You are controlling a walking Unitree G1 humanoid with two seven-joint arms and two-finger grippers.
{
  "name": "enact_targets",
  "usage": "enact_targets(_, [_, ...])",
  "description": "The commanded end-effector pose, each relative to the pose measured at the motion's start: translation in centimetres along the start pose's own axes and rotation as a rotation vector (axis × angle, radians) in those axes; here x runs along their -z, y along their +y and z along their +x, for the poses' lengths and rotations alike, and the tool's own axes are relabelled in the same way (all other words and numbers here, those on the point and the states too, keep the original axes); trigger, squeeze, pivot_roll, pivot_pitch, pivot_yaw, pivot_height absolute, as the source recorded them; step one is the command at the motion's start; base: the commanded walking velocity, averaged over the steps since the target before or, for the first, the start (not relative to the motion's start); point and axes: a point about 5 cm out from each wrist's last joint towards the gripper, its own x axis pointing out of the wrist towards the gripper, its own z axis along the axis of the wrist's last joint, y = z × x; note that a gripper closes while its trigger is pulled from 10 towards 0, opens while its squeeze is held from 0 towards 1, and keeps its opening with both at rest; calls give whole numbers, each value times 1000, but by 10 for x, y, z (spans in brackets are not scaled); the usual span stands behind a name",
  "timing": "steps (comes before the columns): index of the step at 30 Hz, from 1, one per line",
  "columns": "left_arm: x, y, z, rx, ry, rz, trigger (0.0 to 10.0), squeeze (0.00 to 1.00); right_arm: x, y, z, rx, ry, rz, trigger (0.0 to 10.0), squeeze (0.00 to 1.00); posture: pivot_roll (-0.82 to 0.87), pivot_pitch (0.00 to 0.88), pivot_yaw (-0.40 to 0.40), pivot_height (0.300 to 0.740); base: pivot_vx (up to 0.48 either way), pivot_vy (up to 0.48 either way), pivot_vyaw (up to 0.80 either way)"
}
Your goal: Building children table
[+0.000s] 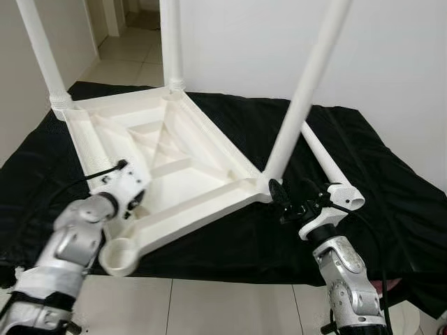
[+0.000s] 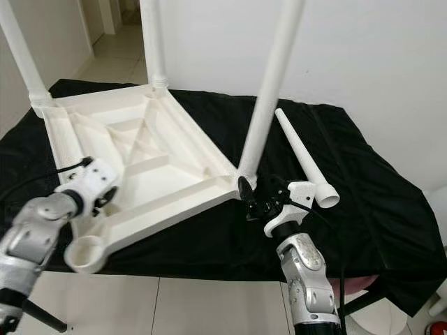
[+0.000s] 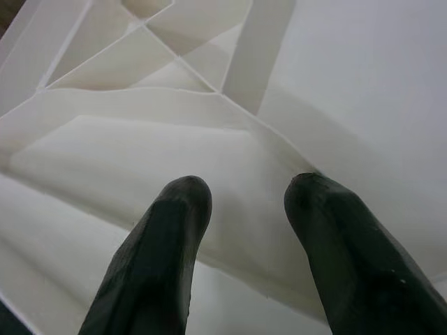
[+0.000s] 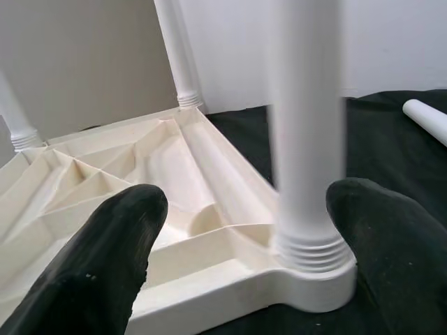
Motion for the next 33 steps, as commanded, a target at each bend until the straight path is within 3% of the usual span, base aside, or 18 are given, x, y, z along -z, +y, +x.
enact_targets(1, [-7,-20,12,93,1,-21,10000,0,1,0,2,8,-3,-10,10000,0,-14,0,-70,740,0,0,0])
enact_targets(9, [-33,-29,22,105,-67,-50,10000,0,0,1,4,15,-16,-12,10000,0,-14,0,-54,740,0,0,0])
enact_targets(16, [-30,-16,18,91,-75,-22,10000,0,1,2,4,18,-18,-7,10000,0,-13,0,-53,740,0,0,0])
enact_targets(17, [-29,-6,16,72,-88,-32,10000,0,2,2,4,19,-17,-8,10000,0,-1,0,-56,740,0,0,0])
enact_targets(18, [-29,-6,16,72,-88,-32,10000,0,2,2,4,19,-17,-8,10000,0,-1,0,-56,740,0,0,0])
enact_targets(21, [-28,37,-1,19,-174,-69,10000,0,3,0,4,22,-15,-13,10000,0,11,0,-60,740,0,0,0])
enact_targets(25, [-28,53,-12,54,-242,-98,10000,0,3,0,5,19,-16,-13,10000,0,19,0,-61,740,0,0,0])
enact_targets(31, [-27,58,-17,100,-278,-148,10000,0,4,1,6,15,-17,-12,10000,0,23,0,-62,740,0,0,0])
enact_targets(33, [-24,50,-19,178,-287,-146,10000,0,6,4,3,-8,0,-22,10000,0,26,0,-64,740,0,0,0])
